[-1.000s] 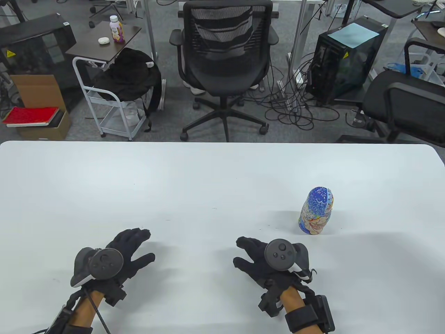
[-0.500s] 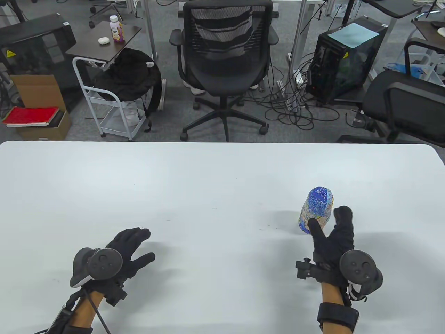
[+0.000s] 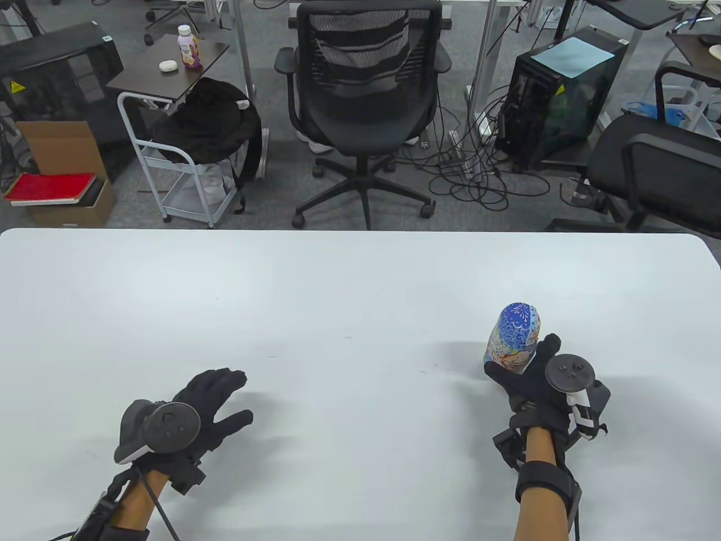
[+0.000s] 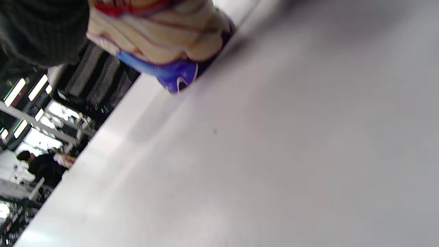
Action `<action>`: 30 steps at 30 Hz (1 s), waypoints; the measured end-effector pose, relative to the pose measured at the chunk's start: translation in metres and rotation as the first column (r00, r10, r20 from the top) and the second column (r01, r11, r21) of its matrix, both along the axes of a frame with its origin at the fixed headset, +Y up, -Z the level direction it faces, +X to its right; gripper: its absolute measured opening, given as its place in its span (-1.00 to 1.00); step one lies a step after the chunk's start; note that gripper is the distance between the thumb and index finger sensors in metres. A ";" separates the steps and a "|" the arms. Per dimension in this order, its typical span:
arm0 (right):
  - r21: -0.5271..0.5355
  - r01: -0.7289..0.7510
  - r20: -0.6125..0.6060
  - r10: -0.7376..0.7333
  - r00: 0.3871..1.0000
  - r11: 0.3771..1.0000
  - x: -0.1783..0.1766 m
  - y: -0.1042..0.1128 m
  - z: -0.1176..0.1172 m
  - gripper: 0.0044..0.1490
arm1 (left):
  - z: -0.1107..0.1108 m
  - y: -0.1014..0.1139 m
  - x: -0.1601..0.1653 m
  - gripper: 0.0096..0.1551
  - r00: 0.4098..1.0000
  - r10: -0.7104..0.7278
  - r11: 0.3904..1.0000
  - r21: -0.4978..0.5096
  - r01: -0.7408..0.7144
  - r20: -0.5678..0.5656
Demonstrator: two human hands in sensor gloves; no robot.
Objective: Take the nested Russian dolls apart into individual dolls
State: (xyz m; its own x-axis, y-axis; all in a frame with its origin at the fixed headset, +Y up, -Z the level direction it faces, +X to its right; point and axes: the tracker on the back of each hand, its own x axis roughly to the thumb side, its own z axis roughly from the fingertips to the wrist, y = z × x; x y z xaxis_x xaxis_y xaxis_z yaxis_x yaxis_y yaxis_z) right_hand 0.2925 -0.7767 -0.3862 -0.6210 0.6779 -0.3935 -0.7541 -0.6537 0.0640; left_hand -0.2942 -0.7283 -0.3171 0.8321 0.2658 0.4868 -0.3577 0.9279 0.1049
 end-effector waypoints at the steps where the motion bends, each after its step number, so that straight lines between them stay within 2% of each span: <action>1: -0.022 -0.032 0.025 0.032 0.999 0.999 -0.001 -0.001 -0.002 0.70 | 0.000 0.000 0.001 -0.14 1.000 -0.009 1.000 0.000 0.009 0.007; 5: -0.078 -0.013 0.062 0.018 0.998 0.997 0.003 -0.006 -0.007 0.64 | -0.001 -0.001 0.004 -0.14 0.999 -0.031 1.000 0.002 0.031 0.023; 7: -0.086 -0.009 0.076 0.016 0.997 0.996 0.004 -0.007 -0.009 0.53 | -0.001 -0.002 0.005 -0.14 0.999 -0.034 0.999 0.001 0.034 0.028; 15: -0.007 -0.120 0.073 0.121 0.990 0.993 -0.005 -0.001 -0.005 0.55 | 0.001 -0.003 0.010 -0.16 0.999 -0.006 1.000 -0.007 0.006 0.041; 18: 0.051 -0.145 -0.011 0.146 0.989 0.988 -0.014 0.002 -0.002 0.55 | 0.003 -0.001 0.011 -0.16 0.999 0.004 1.000 -0.001 -0.004 0.046; 20: 0.098 -0.140 -0.066 0.147 0.987 0.985 -0.024 0.004 0.001 0.55 | 0.005 0.000 0.013 -0.16 0.999 0.019 1.000 0.001 -0.019 0.048; 23: 0.175 -0.059 -0.127 0.082 0.988 0.983 -0.041 0.008 0.003 0.55 | 0.007 0.002 0.017 -0.16 0.997 0.049 0.999 -0.001 -0.049 0.057; 24: 0.231 -0.012 -0.149 0.047 0.988 0.973 -0.052 0.012 0.005 0.55 | 0.009 0.003 0.020 -0.15 0.996 0.067 0.998 -0.001 -0.067 0.062; 26: 0.359 0.022 -0.185 0.048 0.982 0.933 -0.071 0.018 0.009 0.55 | 0.010 0.006 0.025 -0.15 0.992 0.101 0.995 -0.002 -0.101 0.076; 27: 0.460 0.054 -0.202 0.045 0.978 0.886 -0.087 0.023 0.014 0.55 | 0.012 0.009 0.030 -0.14 0.988 0.125 0.992 -0.001 -0.125 0.091; 29: 0.559 0.122 -0.231 0.013 0.973 0.820 -0.107 0.028 0.022 0.54 | 0.016 0.014 0.039 -0.13 0.980 0.161 0.987 0.003 -0.162 0.114; 30: 0.574 0.201 -0.296 -0.027 0.955 0.794 -0.122 0.033 0.028 0.54 | 0.018 0.017 0.046 -0.12 0.976 0.176 0.984 0.006 -0.179 0.131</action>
